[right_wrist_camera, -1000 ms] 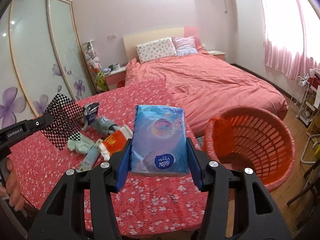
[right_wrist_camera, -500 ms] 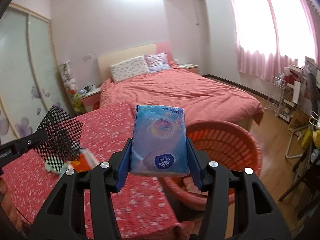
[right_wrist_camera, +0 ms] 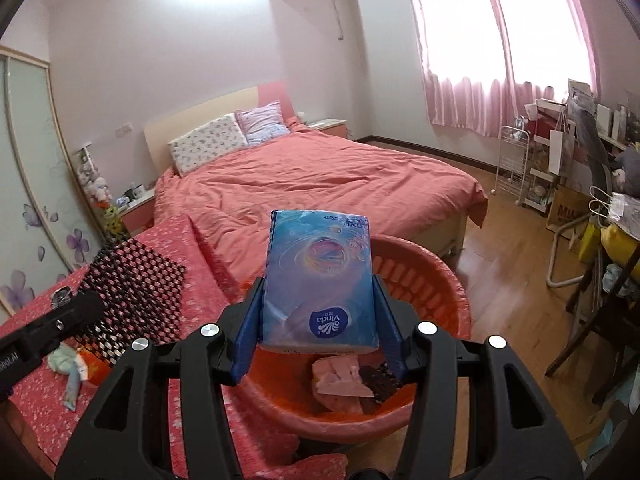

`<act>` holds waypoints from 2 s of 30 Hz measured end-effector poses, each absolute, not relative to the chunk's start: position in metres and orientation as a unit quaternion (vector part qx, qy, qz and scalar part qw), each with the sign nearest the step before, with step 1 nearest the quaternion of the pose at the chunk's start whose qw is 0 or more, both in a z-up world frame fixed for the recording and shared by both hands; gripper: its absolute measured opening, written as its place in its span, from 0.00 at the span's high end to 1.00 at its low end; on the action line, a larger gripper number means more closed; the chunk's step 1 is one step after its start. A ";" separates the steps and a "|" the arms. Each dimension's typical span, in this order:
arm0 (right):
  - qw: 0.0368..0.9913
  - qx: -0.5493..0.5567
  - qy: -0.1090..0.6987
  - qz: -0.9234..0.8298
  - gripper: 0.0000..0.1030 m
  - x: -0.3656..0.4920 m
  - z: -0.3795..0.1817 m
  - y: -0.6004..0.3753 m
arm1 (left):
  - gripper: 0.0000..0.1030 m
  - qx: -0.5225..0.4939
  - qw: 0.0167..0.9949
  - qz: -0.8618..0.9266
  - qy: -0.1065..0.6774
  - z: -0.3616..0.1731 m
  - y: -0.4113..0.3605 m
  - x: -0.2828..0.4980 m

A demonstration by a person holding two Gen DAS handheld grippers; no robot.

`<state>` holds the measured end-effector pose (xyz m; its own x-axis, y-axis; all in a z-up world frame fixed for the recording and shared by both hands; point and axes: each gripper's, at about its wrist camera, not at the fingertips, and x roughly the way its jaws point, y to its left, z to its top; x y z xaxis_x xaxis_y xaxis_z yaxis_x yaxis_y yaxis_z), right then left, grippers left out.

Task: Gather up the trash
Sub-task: 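Carry the tissue pack and mesh pad over the orange basket and open both grippers, then move both open grippers back over the remaining trash on the bed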

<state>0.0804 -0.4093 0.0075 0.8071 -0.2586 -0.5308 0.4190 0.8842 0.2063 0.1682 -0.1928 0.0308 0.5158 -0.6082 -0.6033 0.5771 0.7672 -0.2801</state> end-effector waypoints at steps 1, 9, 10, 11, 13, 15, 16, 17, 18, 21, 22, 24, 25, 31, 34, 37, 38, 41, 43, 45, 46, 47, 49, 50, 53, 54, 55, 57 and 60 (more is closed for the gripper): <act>0.937 0.161 0.253 -0.182 0.49 0.082 0.006 -0.412 | 0.93 -0.021 0.867 -0.346 0.358 0.028 -0.200 0.171; 0.931 0.176 0.259 -0.185 0.49 0.091 -0.002 -0.434 | 0.93 -0.011 0.848 -0.371 0.379 0.002 -0.240 0.187; 0.930 0.179 0.261 -0.185 0.49 0.093 -0.003 -0.437 | 0.93 -0.009 0.845 -0.373 0.382 -0.002 -0.245 0.189; 0.929 0.182 0.263 -0.185 0.49 0.094 -0.004 -0.438 | 0.93 -0.007 0.842 -0.375 0.387 -0.006 -0.250 0.192; 0.928 0.187 0.265 -0.182 0.49 0.096 -0.008 -0.444 | 0.92 0.000 0.838 -0.376 0.396 -0.014 -0.259 0.197; 0.926 0.193 0.270 -0.180 0.47 0.098 -0.010 -0.447 | 0.80 0.008 0.837 -0.369 0.404 -0.023 -0.265 0.202; 0.925 0.195 0.273 -0.181 0.44 0.098 -0.012 -0.448 | 0.75 0.010 0.837 -0.367 0.406 -0.026 -0.267 0.204; 0.924 0.195 0.274 -0.182 0.40 0.098 -0.012 -0.448 | 0.64 0.013 0.839 -0.359 0.407 -0.030 -0.267 0.207; 0.923 0.195 0.275 -0.186 0.37 0.097 -0.013 -0.448 | 0.57 0.014 0.841 -0.356 0.408 -0.031 -0.267 0.208; 0.921 0.191 0.277 -0.195 0.31 0.092 -0.014 -0.447 | 0.47 0.015 0.845 -0.340 0.412 -0.035 -0.260 0.212; 0.921 0.188 0.277 -0.198 0.30 0.091 -0.014 -0.447 | 0.45 0.014 0.846 -0.336 0.413 -0.036 -0.257 0.212; 0.922 0.175 0.276 -0.206 0.26 0.088 -0.012 -0.442 | 0.34 0.015 0.851 -0.324 0.413 -0.035 -0.244 0.213; 0.923 0.168 0.275 -0.210 0.24 0.087 -0.010 -0.439 | 0.31 0.019 0.857 -0.315 0.408 -0.034 -0.237 0.211; 0.928 0.126 0.279 -0.211 0.15 0.082 -0.004 -0.417 | 0.09 0.034 0.881 -0.263 0.392 -0.021 -0.193 0.200; 0.931 0.107 0.283 -0.206 0.09 0.082 -0.002 -0.398 | 0.04 0.031 0.887 -0.234 0.396 -0.019 -0.160 0.198; 0.935 0.093 0.289 -0.182 0.04 0.083 0.000 -0.375 | 0.04 0.026 0.895 -0.198 0.400 -0.017 -0.126 0.197; 0.936 0.090 0.289 -0.178 0.04 0.083 0.000 -0.371 | 0.04 0.026 0.897 -0.187 0.399 -0.016 -0.119 0.197; 0.942 0.076 0.292 -0.148 0.03 0.087 0.002 -0.344 | 0.04 0.012 0.905 -0.145 0.401 -0.017 -0.078 0.197; 0.943 0.070 0.296 -0.133 0.03 0.091 0.002 -0.331 | 0.04 0.007 0.908 -0.112 0.404 -0.019 -0.050 0.198; 0.945 0.064 0.300 -0.113 0.03 0.095 0.003 -0.313 | 0.04 0.001 0.911 -0.082 0.404 -0.021 -0.026 0.198; 0.945 0.061 0.303 -0.102 0.03 0.098 0.002 -0.302 | 0.04 -0.003 0.912 -0.063 0.405 -0.022 -0.009 0.199; 0.946 0.058 0.307 -0.090 0.03 0.101 0.002 -0.293 | 0.04 -0.005 0.913 -0.052 0.404 -0.023 0.001 0.198; 0.945 0.052 0.314 -0.074 0.03 0.106 -0.001 -0.275 | 0.04 -0.009 0.916 -0.025 0.401 -0.023 0.026 0.196; 0.945 0.049 0.318 -0.063 0.03 0.108 -0.002 -0.265 | 0.04 -0.007 0.918 -0.011 0.396 -0.023 0.038 0.194; 0.941 0.039 0.335 -0.033 0.03 0.119 -0.010 -0.235 | 0.04 0.014 0.926 0.021 0.377 -0.022 0.064 0.189; 0.938 0.035 0.344 -0.026 0.03 0.123 -0.014 -0.225 | 0.04 0.021 0.928 0.026 0.372 -0.022 0.071 0.187; 0.936 0.034 0.351 -0.019 0.03 0.127 -0.018 -0.217 | 0.04 0.024 0.928 0.027 0.371 -0.022 0.075 0.186; 0.930 0.032 0.366 -0.006 0.03 0.134 -0.026 -0.203 | 0.04 0.023 0.929 0.025 0.369 -0.022 0.087 0.184; 0.924 0.022 0.382 0.005 0.03 0.141 -0.034 -0.184 | 0.04 0.011 0.928 0.019 0.373 -0.021 0.099 0.183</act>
